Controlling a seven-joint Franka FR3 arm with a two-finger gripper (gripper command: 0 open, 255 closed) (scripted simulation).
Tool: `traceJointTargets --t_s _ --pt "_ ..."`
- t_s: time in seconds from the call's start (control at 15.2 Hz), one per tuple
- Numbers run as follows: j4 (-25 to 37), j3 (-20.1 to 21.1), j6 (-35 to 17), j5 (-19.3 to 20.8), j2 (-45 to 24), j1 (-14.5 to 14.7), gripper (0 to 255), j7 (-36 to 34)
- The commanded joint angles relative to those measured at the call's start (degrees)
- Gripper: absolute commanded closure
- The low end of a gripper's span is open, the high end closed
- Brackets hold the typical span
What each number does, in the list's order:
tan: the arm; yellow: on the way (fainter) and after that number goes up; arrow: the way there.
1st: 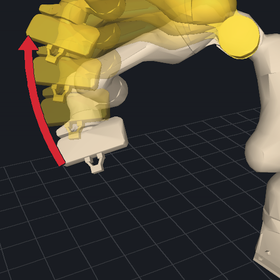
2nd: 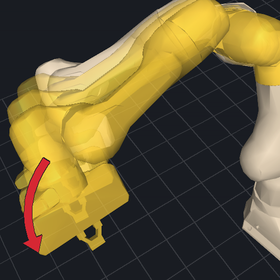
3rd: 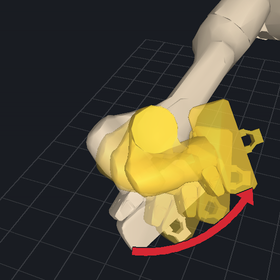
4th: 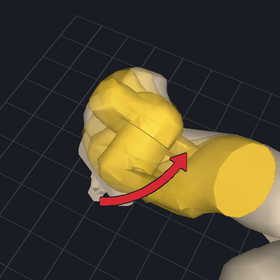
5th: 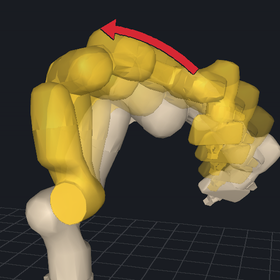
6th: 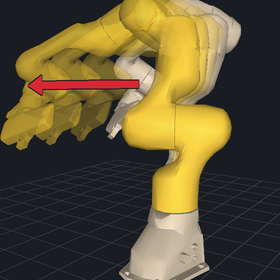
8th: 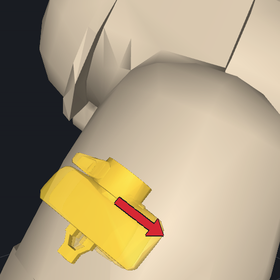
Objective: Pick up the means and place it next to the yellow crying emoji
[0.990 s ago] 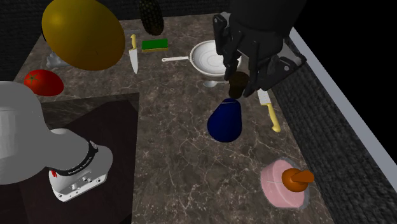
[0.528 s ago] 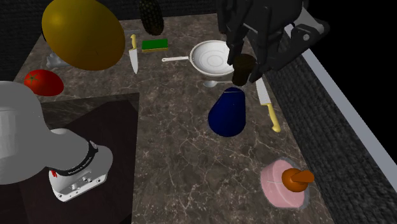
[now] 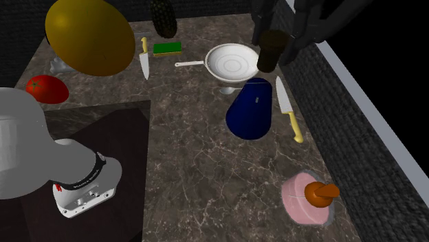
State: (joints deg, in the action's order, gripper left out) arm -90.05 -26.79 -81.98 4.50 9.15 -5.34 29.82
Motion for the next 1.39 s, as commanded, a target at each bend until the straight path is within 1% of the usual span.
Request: traceJointTargets --t_s 0.0,0.59,0.99,1.06,1.19,1.32 --pt "2.02 -0.08 1.6 -0.18 -0.46 -0.01 255 0.21" --pt "14.82 -1.34 9.85 -2.34 -5.5 -0.48 255 2.1" --pt "25.89 -2.82 16.41 -4.95 -10.64 -1.73 255 4.02" --pt "26.65 -2.92 16.84 -5.15 -11.01 -1.87 255 4.15" --pt "21.2 -0.5 15.79 -2.57 -6.03 0.66 255 0.25" --pt "16.68 2.0 15.23 -0.75 -1.74 2.51 255 -3.55"
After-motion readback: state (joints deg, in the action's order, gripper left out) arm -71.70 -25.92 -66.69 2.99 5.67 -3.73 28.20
